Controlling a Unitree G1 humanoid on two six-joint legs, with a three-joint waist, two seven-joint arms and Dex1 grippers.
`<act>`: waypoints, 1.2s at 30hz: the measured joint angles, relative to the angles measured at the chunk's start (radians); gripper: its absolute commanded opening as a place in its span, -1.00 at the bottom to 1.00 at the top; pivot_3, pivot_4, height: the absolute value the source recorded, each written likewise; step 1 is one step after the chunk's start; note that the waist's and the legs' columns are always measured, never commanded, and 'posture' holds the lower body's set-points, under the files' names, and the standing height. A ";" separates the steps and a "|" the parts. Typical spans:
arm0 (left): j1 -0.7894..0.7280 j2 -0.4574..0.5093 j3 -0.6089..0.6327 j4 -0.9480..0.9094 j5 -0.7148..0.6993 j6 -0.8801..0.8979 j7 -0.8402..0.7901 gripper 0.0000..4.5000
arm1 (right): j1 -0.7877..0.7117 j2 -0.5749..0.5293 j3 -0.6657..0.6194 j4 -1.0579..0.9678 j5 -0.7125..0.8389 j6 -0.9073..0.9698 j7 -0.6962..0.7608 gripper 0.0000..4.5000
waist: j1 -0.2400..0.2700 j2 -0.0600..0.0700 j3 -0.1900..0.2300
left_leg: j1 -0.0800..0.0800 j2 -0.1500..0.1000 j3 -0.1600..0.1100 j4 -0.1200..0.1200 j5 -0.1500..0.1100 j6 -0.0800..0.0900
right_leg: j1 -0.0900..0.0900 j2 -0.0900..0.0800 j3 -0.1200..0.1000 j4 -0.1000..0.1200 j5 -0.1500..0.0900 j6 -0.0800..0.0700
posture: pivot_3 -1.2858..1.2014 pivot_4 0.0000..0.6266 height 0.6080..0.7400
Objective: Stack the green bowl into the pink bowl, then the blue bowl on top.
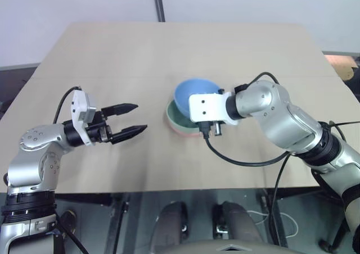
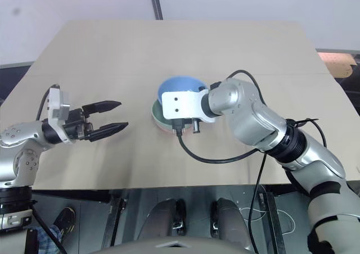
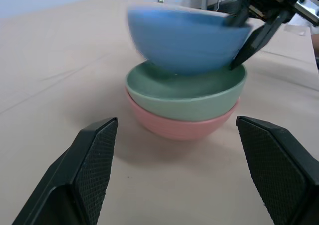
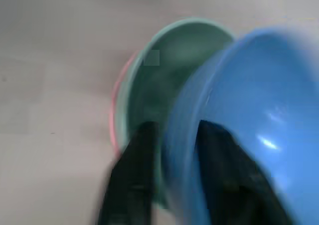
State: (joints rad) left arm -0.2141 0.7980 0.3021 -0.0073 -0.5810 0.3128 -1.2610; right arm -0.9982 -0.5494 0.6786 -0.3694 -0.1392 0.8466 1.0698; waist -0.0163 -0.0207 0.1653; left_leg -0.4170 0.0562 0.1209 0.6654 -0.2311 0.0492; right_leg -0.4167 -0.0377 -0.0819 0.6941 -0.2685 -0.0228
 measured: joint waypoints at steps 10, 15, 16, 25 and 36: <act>-0.014 0.000 -0.013 0.015 0.000 0.001 -0.004 0.80 | 0.009 -0.009 -0.091 -0.048 0.085 0.097 0.024 0.96 | 0.001 0.000 0.000 | 0.000 0.000 0.000 0.000 0.000 0.000 | 0.000 0.000 0.000 0.000 0.000 0.000 | 0.03 -0.52 1.00; -0.017 0.000 -0.025 0.023 0.010 0.017 0.038 0.80 | 0.057 -0.082 -0.316 -0.122 0.227 0.212 0.054 0.96 | 0.005 0.000 0.000 | -0.001 0.000 -0.001 0.000 -0.001 0.001 | 0.000 -0.001 -0.001 -0.002 0.000 0.000 | 0.03 -0.52 1.00; -0.018 0.000 -0.028 0.018 0.009 0.025 0.049 0.80 | 0.099 -0.113 -0.378 -0.142 0.257 0.211 0.056 0.96 | 0.006 -0.001 0.000 | -0.001 0.000 -0.002 0.000 -0.001 0.001 | 0.001 -0.001 -0.002 -0.002 0.000 0.000 | 0.03 -0.52 1.00; 0.069 0.000 0.014 -0.056 0.008 0.089 0.174 0.80 | 0.604 -0.317 -0.793 -0.057 0.385 -0.018 0.099 0.96 | -0.001 -0.001 0.002 | -0.001 0.000 -0.002 -0.005 -0.001 0.002 | 0.002 -0.001 -0.002 -0.009 0.000 0.001 | 0.03 -0.52 1.00; 0.305 -0.023 0.145 -0.228 -0.007 0.149 0.349 0.80 | 1.069 -0.248 -1.272 0.129 0.588 -0.327 0.172 0.96 | 0.006 -0.001 0.002 | 0.003 0.000 -0.002 -0.009 -0.003 0.005 | 0.006 -0.001 -0.001 -0.014 -0.002 0.004 | 0.03 -0.52 1.00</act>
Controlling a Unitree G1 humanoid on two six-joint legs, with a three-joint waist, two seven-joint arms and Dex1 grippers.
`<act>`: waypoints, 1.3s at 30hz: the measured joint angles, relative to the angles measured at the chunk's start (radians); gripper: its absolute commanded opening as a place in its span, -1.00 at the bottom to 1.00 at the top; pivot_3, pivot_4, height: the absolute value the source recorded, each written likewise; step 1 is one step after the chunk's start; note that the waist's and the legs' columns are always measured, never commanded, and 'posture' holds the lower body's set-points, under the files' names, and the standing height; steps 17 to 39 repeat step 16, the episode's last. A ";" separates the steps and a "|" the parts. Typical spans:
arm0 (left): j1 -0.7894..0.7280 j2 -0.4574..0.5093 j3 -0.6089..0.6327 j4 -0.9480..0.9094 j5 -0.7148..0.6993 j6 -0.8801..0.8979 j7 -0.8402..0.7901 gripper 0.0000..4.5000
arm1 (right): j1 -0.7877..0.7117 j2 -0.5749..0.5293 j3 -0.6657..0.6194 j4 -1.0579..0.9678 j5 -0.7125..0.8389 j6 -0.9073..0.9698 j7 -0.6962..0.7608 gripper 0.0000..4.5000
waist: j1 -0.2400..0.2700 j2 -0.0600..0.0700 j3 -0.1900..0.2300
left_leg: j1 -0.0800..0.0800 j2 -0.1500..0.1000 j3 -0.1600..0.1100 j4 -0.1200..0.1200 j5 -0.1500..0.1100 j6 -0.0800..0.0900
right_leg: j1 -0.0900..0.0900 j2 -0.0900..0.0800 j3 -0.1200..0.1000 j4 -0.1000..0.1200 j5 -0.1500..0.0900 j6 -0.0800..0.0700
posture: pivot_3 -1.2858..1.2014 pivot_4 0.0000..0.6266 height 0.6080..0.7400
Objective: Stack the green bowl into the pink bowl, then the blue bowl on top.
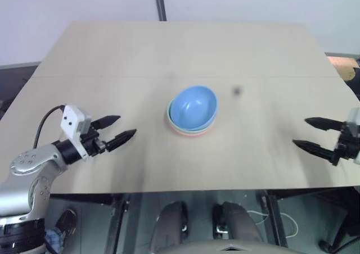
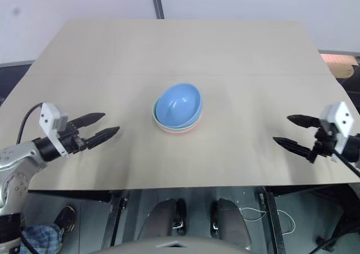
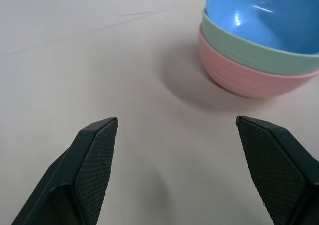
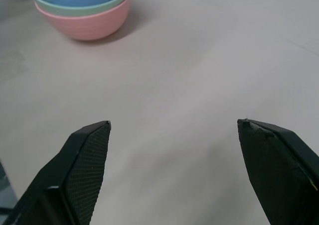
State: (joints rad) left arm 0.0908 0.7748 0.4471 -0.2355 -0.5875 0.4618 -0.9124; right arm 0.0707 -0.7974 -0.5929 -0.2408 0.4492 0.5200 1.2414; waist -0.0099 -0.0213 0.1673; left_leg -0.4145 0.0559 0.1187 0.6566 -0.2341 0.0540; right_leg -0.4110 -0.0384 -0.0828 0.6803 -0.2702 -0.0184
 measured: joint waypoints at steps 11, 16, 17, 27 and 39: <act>0.025 -0.005 0.033 -0.028 -0.057 0.002 -0.025 0.80 | 0.037 -0.024 -0.020 0.137 0.035 -0.136 0.007 0.96 | 0.003 0.000 0.000 | 0.000 0.000 0.000 -0.001 0.000 0.000 | 0.000 0.000 0.000 -0.001 0.000 0.000 | 0.03 -0.52 1.00; 0.031 -0.005 0.042 -0.028 -0.071 -0.017 -0.055 0.80 | 0.052 -0.025 -0.020 0.179 0.042 -0.184 0.021 0.96 | 0.005 0.000 0.000 | 0.000 0.000 0.000 -0.002 0.000 0.000 | 0.000 0.000 0.000 -0.002 0.000 0.000 | 0.03 -0.52 1.00; 0.031 -0.005 0.042 -0.028 -0.071 -0.017 -0.055 0.80 | 0.052 -0.025 -0.020 0.179 0.042 -0.184 0.021 0.96 | 0.005 0.000 0.000 | 0.000 0.000 0.000 -0.002 0.000 0.000 | 0.000 0.000 0.000 -0.002 0.000 0.000 | 0.03 -0.52 1.00; 0.031 -0.005 0.042 -0.028 -0.071 -0.017 -0.055 0.80 | 0.052 -0.025 -0.020 0.179 0.042 -0.184 0.021 0.96 | 0.005 0.000 0.000 | 0.000 0.000 0.000 -0.002 0.000 0.000 | 0.000 0.000 0.000 -0.002 0.000 0.000 | 0.03 -0.52 1.00; 0.031 -0.005 0.042 -0.028 -0.071 -0.017 -0.055 0.80 | 0.052 -0.025 -0.020 0.179 0.042 -0.184 0.021 0.96 | 0.005 0.000 0.000 | 0.000 0.000 0.000 -0.002 0.000 0.000 | 0.000 0.000 0.000 -0.002 0.000 0.000 | 0.03 -0.52 1.00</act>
